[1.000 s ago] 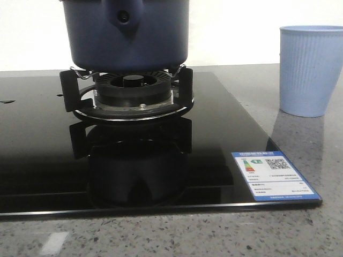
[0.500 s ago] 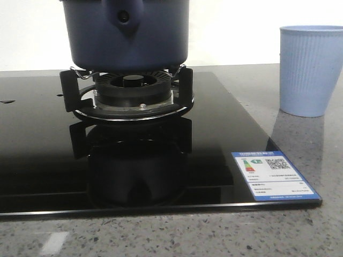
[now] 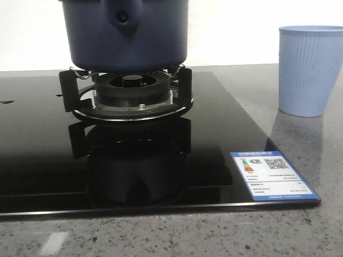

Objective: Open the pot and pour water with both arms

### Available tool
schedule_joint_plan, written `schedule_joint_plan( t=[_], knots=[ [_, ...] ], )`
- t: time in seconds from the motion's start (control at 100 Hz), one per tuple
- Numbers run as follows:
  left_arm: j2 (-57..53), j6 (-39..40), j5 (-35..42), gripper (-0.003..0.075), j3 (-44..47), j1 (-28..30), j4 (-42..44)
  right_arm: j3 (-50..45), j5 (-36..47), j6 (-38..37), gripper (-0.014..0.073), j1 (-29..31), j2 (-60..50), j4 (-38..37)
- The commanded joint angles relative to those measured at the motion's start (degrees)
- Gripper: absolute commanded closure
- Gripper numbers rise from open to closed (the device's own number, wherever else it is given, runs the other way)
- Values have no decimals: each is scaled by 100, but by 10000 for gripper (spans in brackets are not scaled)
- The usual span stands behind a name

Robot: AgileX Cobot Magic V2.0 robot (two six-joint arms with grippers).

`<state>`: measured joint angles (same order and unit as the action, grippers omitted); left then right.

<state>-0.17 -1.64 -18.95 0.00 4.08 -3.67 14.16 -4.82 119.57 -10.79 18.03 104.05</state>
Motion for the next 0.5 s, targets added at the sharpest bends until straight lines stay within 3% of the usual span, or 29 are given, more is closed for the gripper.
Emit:
schedule_joint_plan(
  t=[0.0,0.16,0.29,0.41,0.49],
  knots=[
    [-147,71,259,740,221,-3,-81,-16,145,153,667,42,56,346],
    [-147,71,259,740,221,-3,-81,-277,234,153,667,42,56,322],
    [-147,71,259,740,221,-3,-81,-303,276,167,667,42,56,-264],
    [-147,71,259,740,221,-3,-81,-303,529,167,667,42,56,-338],
    [-147,71,259,740,221,-3,-81,-303,695,-440,667,42,56,-813]
  ],
)
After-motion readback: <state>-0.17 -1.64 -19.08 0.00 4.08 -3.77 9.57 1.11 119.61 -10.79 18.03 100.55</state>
